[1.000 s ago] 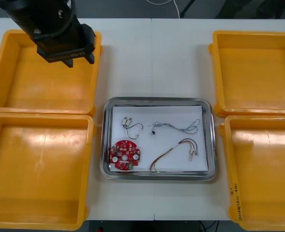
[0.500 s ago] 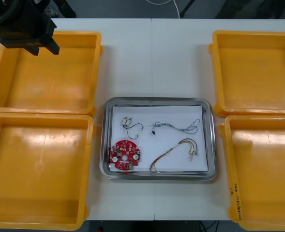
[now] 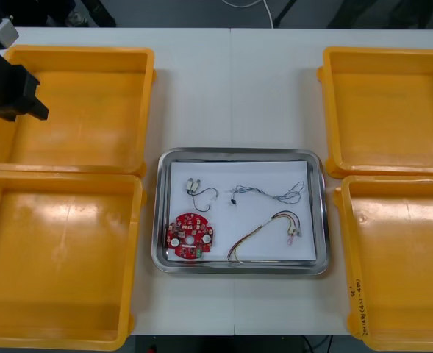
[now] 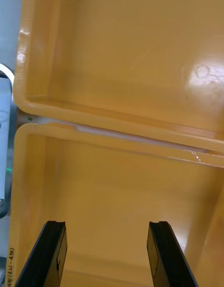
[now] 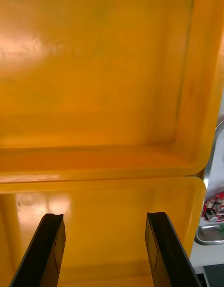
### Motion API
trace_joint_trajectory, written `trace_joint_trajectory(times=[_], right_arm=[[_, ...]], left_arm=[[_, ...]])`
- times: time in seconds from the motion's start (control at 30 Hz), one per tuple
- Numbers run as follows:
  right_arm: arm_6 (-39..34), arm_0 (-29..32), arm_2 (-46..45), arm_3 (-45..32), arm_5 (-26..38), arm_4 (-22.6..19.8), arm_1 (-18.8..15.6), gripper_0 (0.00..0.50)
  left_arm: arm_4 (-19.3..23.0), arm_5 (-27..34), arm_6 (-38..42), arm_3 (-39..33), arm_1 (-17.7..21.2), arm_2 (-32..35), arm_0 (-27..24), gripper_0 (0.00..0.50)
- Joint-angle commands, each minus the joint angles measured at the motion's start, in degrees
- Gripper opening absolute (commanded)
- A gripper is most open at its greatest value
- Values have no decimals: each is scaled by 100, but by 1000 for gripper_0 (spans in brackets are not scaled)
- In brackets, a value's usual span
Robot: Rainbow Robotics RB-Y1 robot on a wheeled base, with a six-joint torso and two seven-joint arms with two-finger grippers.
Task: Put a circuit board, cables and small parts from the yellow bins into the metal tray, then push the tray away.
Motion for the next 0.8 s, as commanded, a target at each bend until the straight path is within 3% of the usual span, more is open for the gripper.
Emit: trace_joint_trajectory(times=[0.03,0.5,0.8], right_arm=[[-287,-233,392,-287,21,-147,-224,500],[-199,-1472,2502,-586,-28,-569,-233,500],[-172,-2237,3978,-1017,-247,-208,-119,500]], left_arm=[[33,36,-450,-510,272,602,671,500],[191,36,-415,-1793,96,1578,2192,500],[129,36,-389,-2153,-185,1797,2508,500]])
